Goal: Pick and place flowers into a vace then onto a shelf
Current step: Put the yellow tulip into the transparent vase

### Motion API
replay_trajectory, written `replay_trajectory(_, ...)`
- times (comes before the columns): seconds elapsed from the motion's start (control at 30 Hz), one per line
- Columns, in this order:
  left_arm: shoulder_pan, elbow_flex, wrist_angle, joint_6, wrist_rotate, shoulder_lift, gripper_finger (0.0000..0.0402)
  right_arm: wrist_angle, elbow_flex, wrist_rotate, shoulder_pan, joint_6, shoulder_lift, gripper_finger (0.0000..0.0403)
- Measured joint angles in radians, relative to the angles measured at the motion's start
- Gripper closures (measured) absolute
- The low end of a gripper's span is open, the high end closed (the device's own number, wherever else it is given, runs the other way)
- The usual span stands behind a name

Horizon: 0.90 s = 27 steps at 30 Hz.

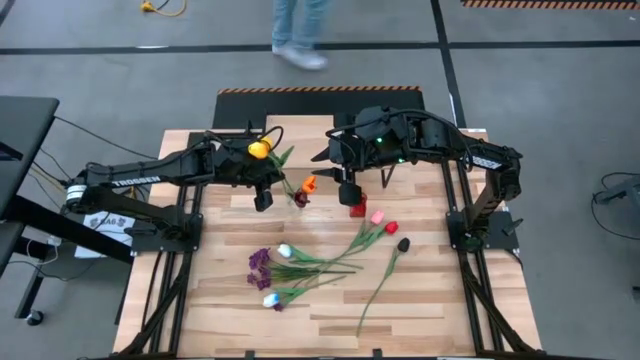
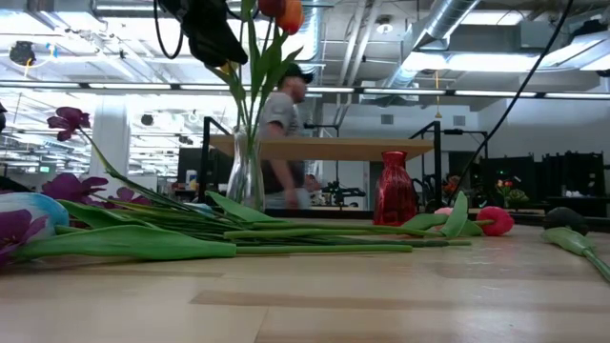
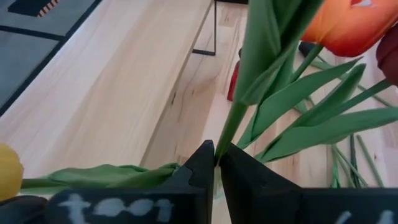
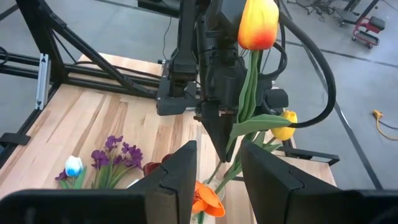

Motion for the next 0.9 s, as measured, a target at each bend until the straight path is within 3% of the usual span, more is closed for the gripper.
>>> replay_trajectory(0.53,0.000,0.000,0.053,0.023,0.000,0.000,0.0382,0.000,0.000,0.000,0.000,0.009,0.000,0.0287)
replay_trajectory(0.9,0.000,0.000,0.027,0.023,-0.010,0.000,0.0278,0.000,0.000,0.000,0.000,0.009,0.000,0.0287)
